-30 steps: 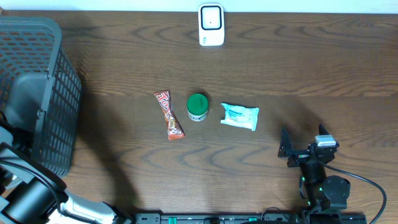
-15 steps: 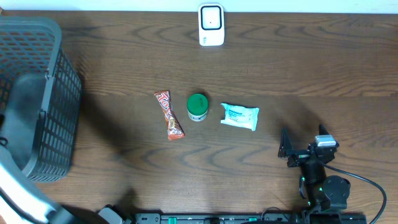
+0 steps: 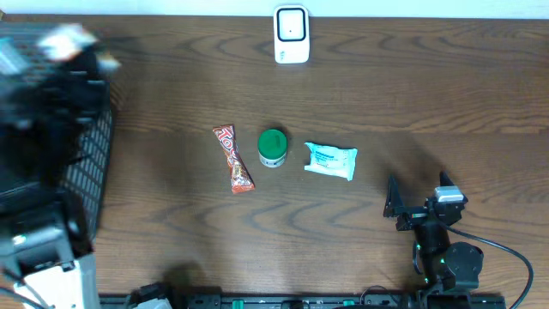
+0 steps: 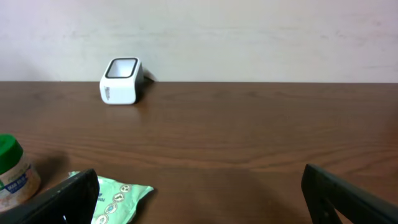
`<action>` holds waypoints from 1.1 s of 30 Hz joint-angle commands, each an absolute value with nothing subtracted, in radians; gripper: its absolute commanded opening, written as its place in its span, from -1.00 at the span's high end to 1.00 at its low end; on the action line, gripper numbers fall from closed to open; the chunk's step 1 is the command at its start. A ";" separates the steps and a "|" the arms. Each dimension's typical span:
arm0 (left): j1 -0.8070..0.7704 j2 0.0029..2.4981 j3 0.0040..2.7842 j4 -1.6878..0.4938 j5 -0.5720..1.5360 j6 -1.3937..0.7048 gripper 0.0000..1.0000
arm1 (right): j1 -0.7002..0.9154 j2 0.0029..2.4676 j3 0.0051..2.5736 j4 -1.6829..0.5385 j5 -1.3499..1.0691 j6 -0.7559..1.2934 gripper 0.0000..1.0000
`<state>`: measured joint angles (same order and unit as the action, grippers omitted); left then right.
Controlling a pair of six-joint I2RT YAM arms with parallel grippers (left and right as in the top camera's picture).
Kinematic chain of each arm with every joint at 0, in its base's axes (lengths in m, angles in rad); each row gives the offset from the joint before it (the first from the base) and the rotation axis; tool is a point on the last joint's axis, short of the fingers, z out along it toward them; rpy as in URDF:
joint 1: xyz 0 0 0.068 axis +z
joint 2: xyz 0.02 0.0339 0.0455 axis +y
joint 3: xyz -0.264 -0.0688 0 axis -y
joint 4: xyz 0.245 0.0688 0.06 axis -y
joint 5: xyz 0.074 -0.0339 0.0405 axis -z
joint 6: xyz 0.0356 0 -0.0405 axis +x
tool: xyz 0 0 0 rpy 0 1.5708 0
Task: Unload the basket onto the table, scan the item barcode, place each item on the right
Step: 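Carry the Kleenex pack forward over the table toward the wipes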
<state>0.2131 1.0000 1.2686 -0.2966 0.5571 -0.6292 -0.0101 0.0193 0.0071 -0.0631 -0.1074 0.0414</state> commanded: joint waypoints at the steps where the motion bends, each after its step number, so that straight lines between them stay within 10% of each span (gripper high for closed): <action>1: -0.044 1.066 1.265 -0.329 0.467 -0.585 0.20 | -0.013 0.018 0.006 -0.066 -0.103 0.052 -0.98; 11: -0.560 1.487 1.265 -0.273 0.245 -0.543 0.20 | -0.013 0.018 0.006 -0.066 -0.103 0.052 -0.98; 33: -0.896 1.983 1.265 0.083 0.306 -0.589 0.19 | -0.013 0.018 0.006 -0.066 -0.103 0.052 -0.99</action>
